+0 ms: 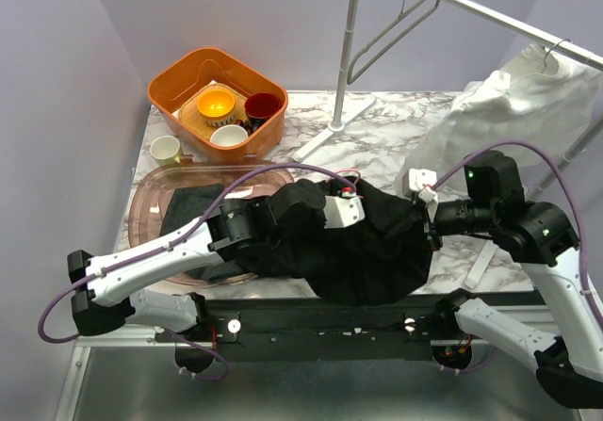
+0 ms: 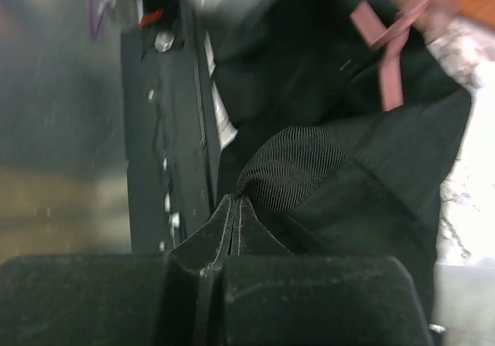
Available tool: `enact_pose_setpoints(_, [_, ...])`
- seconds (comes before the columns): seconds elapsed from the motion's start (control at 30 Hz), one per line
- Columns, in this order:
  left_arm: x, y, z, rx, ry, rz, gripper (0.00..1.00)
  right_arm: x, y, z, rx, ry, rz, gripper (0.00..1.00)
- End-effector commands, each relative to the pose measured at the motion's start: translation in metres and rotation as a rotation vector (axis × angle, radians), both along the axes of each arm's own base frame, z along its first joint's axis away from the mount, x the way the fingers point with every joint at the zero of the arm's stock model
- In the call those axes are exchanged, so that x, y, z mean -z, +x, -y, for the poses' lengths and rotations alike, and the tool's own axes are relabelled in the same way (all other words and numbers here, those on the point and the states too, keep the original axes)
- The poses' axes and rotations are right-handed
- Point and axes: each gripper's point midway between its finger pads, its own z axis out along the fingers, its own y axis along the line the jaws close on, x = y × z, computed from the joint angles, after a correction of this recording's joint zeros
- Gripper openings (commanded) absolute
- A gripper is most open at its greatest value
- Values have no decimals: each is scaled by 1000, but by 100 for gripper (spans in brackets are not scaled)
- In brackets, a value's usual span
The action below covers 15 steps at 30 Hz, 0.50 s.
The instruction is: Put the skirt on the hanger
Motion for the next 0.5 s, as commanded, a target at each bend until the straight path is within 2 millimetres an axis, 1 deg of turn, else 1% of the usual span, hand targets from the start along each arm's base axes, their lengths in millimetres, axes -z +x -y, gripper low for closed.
enact_pose_setpoints(0.0, [-43,-6,-4,17,-240,73,0,35,-30,10,-139,-75,0,10])
enact_pose_setpoints(0.03, [-47,-15,6,92,-281,66,0,44,-24,13,-113,-106,6,16])
enact_pose_setpoints(0.07, [-49,-21,5,137,-297,67,0,45,-20,16,-93,-119,25,22])
enact_pose_setpoints(0.1, [-42,-23,5,163,-272,77,0,42,-15,18,-64,-131,52,31])
enact_pose_setpoints(0.13, [-36,-29,8,204,-255,58,0,39,-10,25,-19,-153,91,37])
enact_pose_setpoints(0.17, [-33,-30,8,219,-238,58,0,24,-8,29,8,-140,145,43])
enact_pose_setpoints(0.2, [-28,-30,8,228,-222,57,0,16,-6,33,32,-134,181,49])
enact_pose_setpoints(0.23, [-25,-32,8,243,-210,50,0,8,-4,38,63,-137,224,60])
enact_pose_setpoints(0.27, [-22,-35,10,265,-201,45,0,-1,-6,42,74,-128,264,63])
enact_pose_setpoints(0.3, [-20,-35,10,274,-192,48,0,-15,-8,46,85,-121,306,64])
enact_pose_setpoints(0.33, [-20,-35,10,287,-184,55,0,-19,-4,51,111,-136,326,66])
enact_pose_setpoints(0.4, [-21,-36,12,302,-175,58,0,-22,-2,54,110,-165,339,66])
enact_pose_setpoints(0.47, [-22,-38,14,322,-165,53,0,-15,5,55,115,-204,329,68])
